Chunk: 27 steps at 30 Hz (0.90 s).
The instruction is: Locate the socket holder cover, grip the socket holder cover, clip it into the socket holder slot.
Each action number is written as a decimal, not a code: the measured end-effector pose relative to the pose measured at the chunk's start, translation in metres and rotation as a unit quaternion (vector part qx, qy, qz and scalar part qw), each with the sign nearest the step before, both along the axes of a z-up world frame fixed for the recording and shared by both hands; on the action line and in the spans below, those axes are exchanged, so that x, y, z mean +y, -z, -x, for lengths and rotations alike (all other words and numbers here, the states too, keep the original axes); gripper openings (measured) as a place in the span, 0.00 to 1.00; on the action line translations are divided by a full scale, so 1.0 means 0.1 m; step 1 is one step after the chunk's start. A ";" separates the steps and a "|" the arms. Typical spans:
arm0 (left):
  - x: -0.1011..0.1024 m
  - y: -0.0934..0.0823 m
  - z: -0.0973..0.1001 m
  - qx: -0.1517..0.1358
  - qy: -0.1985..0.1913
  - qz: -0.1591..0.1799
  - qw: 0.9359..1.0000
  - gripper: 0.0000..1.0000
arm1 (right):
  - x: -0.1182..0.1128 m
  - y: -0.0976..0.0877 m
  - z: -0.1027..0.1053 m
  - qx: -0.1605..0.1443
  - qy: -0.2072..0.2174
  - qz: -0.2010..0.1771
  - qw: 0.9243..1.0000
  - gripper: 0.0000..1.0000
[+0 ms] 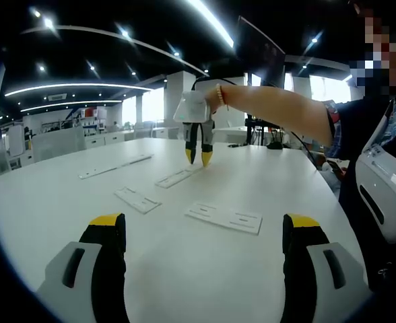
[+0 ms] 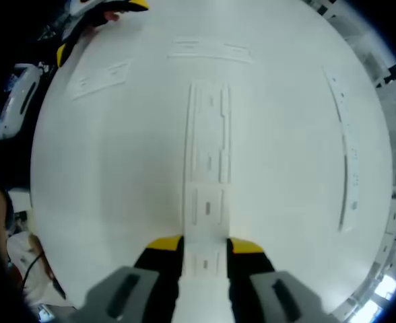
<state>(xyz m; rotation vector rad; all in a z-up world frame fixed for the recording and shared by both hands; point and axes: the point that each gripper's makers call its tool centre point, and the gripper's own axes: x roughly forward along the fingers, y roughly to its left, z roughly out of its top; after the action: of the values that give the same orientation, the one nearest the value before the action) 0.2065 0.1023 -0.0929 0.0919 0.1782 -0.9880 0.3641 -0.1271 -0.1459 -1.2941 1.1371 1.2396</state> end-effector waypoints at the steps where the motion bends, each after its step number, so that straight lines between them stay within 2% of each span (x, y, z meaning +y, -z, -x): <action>1: 0.00 0.00 0.00 0.000 0.000 0.000 1.000 0.95 | 0.01 0.00 0.00 0.000 0.000 0.000 1.000 0.27; 27: 0.01 0.02 0.00 0.002 -0.001 -0.007 1.000 0.95 | 0.03 0.00 -0.03 0.002 0.012 0.005 1.000 0.27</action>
<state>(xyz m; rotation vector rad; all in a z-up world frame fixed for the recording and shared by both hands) 0.2061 0.1029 -0.0952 0.1015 0.1889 -0.9859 0.3666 -0.1242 -0.1458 -1.2826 1.1610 1.2200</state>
